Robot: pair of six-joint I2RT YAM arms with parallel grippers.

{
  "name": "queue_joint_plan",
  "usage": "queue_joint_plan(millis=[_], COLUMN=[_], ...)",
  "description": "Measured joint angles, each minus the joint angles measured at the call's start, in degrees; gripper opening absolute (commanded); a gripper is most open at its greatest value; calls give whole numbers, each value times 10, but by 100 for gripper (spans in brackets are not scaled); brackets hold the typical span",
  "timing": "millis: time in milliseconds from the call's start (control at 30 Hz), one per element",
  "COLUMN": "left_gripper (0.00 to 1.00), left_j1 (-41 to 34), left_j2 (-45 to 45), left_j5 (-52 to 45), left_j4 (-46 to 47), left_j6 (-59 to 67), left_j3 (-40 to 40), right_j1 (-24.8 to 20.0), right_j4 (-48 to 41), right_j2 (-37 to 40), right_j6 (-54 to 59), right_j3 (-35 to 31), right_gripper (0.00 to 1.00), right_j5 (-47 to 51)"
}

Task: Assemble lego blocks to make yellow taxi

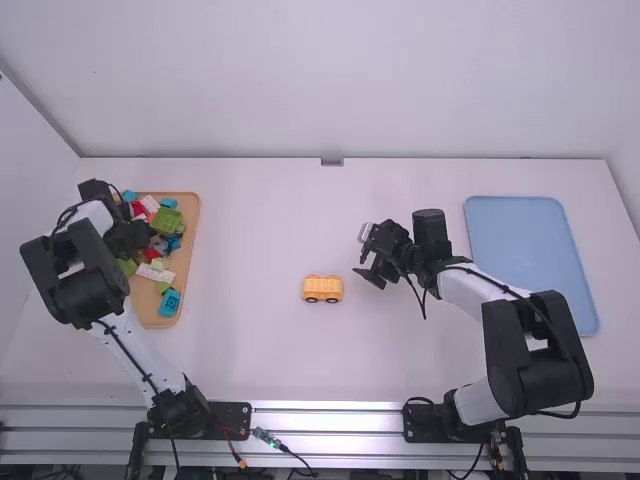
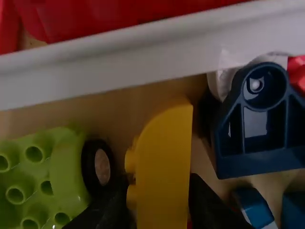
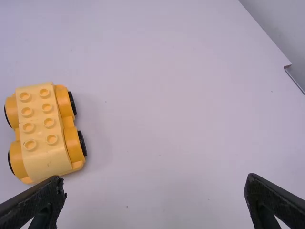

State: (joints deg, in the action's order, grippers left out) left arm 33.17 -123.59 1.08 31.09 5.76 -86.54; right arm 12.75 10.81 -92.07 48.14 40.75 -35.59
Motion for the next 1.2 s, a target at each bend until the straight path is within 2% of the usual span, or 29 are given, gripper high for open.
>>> queue_joint_plan(millis=[600,700,1033,1067,1200], left_gripper=[31,22,21,25,22], left_j1=[0,0,0,0,0], left_j2=[0,0,0,0,0], left_j5=[0,-5,-4,-4,-4], left_j4=[-23,-23,-35,-36,-42], left_j6=[-2,-2,-2,-2,-2], left_j3=[10,10,12,12,12], right_j1=[0,0,0,0,0], right_j4=[-6,-6,-7,-7,-7], right_j2=[0,0,0,0,0], right_j6=[0,0,0,0,0], right_j3=[0,0,0,0,0], right_gripper=[99,99,99,99,99], right_j5=[0,0,0,0,0])
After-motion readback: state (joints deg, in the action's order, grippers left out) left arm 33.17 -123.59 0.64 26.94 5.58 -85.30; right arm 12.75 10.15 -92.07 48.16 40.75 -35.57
